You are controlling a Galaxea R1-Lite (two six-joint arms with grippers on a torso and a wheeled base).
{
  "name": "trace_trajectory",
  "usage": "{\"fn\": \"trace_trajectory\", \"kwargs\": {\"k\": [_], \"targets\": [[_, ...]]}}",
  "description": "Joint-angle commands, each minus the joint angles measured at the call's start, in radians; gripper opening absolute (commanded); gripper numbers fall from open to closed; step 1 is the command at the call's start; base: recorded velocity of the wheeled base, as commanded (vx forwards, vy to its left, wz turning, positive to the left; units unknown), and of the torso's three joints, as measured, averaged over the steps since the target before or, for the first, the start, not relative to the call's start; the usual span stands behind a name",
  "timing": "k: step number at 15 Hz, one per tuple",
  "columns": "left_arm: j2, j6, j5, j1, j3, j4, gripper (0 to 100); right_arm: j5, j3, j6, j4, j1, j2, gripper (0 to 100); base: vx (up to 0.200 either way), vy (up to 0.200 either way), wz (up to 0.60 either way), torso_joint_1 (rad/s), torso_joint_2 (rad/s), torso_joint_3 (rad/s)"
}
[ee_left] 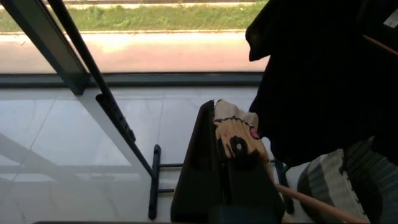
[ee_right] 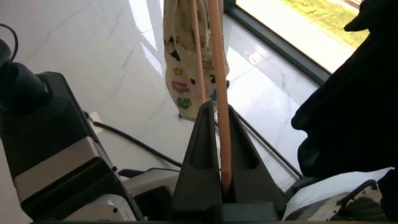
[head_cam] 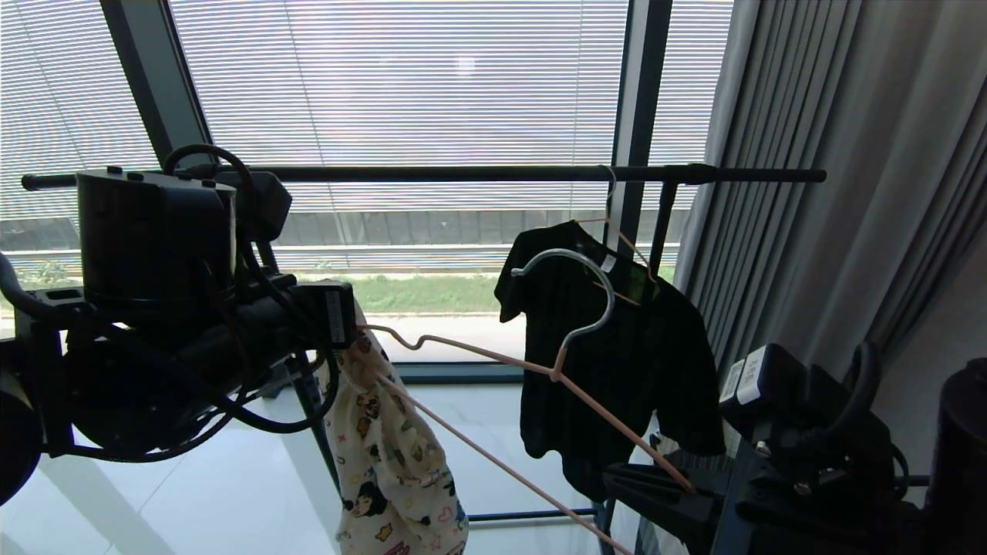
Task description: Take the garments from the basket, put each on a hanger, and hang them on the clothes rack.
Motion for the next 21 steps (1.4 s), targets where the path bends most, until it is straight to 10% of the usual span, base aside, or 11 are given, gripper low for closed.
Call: {"fn": "trace_trajectory", "kwargs": {"k": [1, 11, 21], "targets": [[-0.005, -0.001, 0.000, -0.024, 0.000, 0.000, 0, 0.003, -0.013, -0.002, -0.006, -0.016, 0.042, 0, 0.000, 0.000, 0.00, 0.000, 0.00, 0.000], [-0.040, -0.011, -0.009, -0.371, -0.005, -0.002, 0, -0.002, -0.090, 0.006, -0.024, -0.016, 0.180, 0, 0.000, 0.000, 0.00, 0.000, 0.00, 0.000], [-0.015, -0.040, 0.072, -0.394, -0.046, -0.002, 0, -0.057, -0.107, 0.011, -0.119, -0.016, 0.252, 0, 0.000, 0.000, 0.00, 0.000, 0.00, 0.000]]}}
